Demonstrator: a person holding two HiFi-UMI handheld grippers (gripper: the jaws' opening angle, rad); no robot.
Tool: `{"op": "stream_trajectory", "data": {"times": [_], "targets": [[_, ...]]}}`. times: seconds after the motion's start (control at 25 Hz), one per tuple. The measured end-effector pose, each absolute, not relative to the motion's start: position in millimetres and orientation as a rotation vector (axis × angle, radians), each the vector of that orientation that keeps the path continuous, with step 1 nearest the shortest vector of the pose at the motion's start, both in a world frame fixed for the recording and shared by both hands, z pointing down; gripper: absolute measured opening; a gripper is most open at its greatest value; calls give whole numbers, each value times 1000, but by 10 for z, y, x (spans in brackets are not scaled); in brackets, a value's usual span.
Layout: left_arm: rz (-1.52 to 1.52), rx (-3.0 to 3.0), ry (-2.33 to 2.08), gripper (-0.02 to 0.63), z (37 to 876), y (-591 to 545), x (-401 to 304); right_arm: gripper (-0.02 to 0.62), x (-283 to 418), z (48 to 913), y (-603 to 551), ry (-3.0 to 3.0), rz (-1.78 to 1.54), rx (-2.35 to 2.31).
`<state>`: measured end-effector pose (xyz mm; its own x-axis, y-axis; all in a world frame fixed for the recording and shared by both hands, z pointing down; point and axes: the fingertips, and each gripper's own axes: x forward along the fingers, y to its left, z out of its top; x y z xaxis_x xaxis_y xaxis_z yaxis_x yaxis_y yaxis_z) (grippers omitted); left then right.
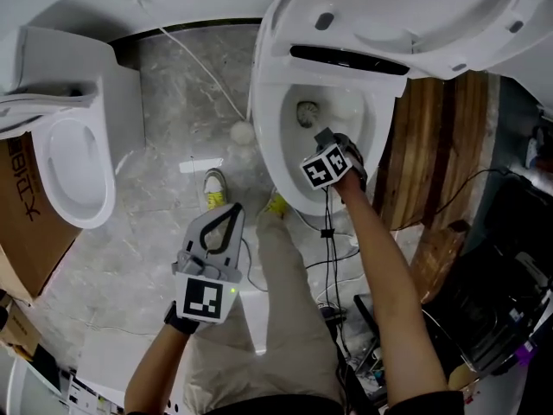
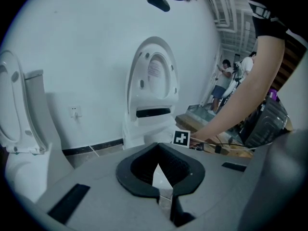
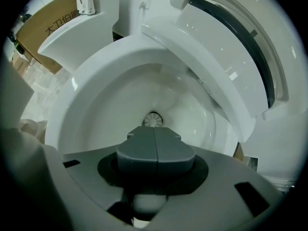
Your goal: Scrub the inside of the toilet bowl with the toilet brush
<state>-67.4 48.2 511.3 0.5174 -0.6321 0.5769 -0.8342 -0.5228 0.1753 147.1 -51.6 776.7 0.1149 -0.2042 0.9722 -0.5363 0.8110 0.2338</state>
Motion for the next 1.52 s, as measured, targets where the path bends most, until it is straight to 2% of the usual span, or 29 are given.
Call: {"op": "stream_trajectory", "data": {"times": [0.36,0.92,1.28,1.52], "targets": [[606,2340,-1202,18,4914,558,-524,160,1484,7546,-421,-1426,317,593],[601,2476,-1123,18,3064,655,-390,160,1608,5967,975,-1376,611,659],[592,2596,-1135,18,1955,634,-521,160,1910,4308,1424,-1459,836,1109],[623,2697,-1066,18,1500,713,-189,160,2095,3113,1694,-1599,949,1274]]}}
